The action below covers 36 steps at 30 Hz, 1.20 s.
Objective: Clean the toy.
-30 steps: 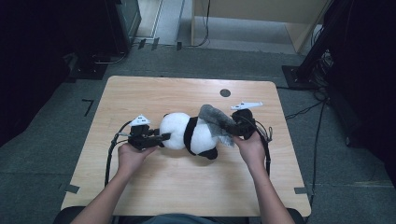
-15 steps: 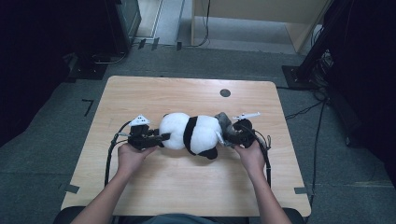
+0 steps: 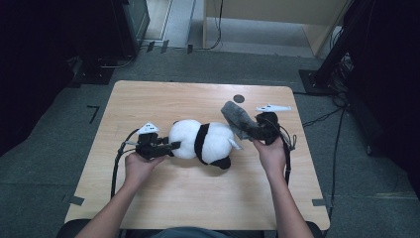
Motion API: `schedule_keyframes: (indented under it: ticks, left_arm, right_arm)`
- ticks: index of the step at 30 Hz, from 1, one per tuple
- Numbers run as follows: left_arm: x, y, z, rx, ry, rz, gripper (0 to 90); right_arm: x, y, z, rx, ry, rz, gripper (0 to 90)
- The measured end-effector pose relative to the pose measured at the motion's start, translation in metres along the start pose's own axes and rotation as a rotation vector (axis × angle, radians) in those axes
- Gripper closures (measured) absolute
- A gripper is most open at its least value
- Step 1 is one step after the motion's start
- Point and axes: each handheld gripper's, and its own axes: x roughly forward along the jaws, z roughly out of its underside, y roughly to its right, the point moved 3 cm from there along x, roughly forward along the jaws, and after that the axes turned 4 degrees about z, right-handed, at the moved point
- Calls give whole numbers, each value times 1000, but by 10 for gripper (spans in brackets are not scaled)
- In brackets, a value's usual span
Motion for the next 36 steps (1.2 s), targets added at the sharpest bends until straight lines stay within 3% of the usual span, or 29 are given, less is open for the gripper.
schedule_keyframes:
  ticks: [4,11,16,20,23,27,33,36]
  left_arm:
    - [0,0,0,1,2,1,572]
    - [0,0,-1,3,0,2,572]
    - [0,0,-2,6,1,1,573]
    - [-1,0,-2,9,0,-2,573]
    - [-1,0,-2,-1,-6,-1,573]
    - [0,0,-2,4,-8,-4,574]
    - [-1,-3,-2,4,-21,0,579]
    - [-1,-2,-2,6,-22,1,582]
  right_arm:
    - [6,-25,-18,-48,5,-37,772]
    - [32,-77,-41,-140,-21,-109,773]
    - [52,-109,-45,-186,-54,-155,773]
    - [67,-127,-42,-219,-89,-168,773]
    - [78,-134,-36,-234,-131,-164,773]
    - [81,-133,-31,-230,-135,-173,773]
    - [70,-125,-20,-283,-154,-145,774]
    - [61,-117,-13,-286,-147,-135,774]
